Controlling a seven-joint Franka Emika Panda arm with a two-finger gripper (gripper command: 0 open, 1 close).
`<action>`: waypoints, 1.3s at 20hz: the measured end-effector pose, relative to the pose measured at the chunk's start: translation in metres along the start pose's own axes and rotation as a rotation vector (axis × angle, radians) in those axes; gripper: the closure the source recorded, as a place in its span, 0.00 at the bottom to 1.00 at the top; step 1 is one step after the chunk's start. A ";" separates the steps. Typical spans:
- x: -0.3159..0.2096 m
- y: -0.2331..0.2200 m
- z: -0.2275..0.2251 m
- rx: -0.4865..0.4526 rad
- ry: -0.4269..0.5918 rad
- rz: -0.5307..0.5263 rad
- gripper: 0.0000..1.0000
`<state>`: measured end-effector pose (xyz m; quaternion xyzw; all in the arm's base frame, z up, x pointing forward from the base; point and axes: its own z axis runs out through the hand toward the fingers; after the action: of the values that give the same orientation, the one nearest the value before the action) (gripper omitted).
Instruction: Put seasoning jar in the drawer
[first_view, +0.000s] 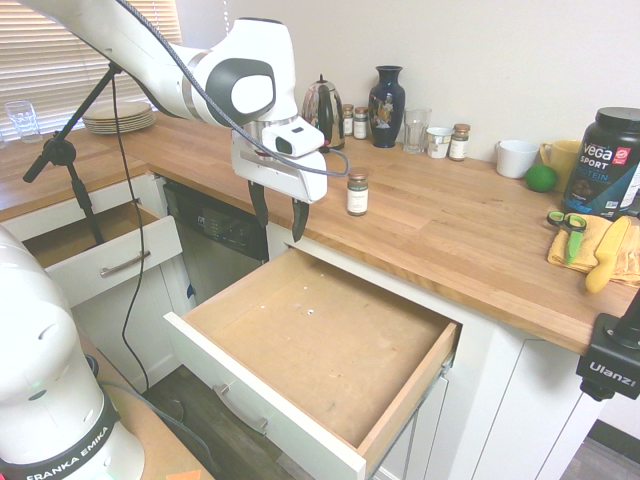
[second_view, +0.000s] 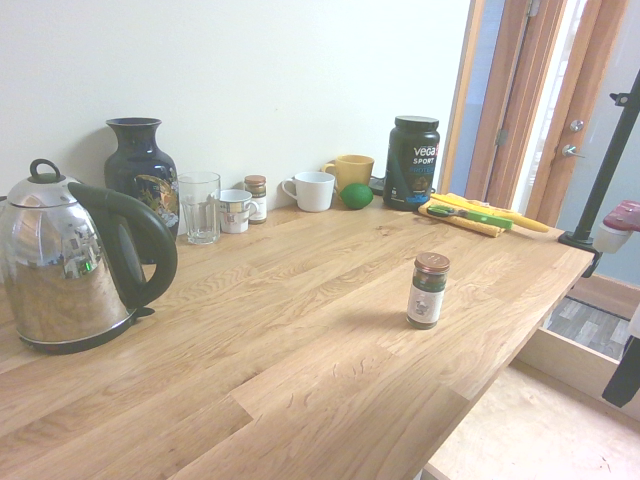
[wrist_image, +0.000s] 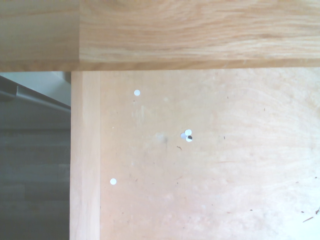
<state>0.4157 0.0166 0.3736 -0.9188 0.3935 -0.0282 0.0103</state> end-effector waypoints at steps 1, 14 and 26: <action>0.000 0.000 0.000 0.000 0.000 0.000 0.00; 0.060 -0.054 -0.015 0.024 0.025 0.000 0.00; 0.149 -0.149 -0.001 -0.002 0.008 0.001 0.00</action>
<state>0.6264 0.0117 0.3873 -0.9186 0.3939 -0.0313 0.0080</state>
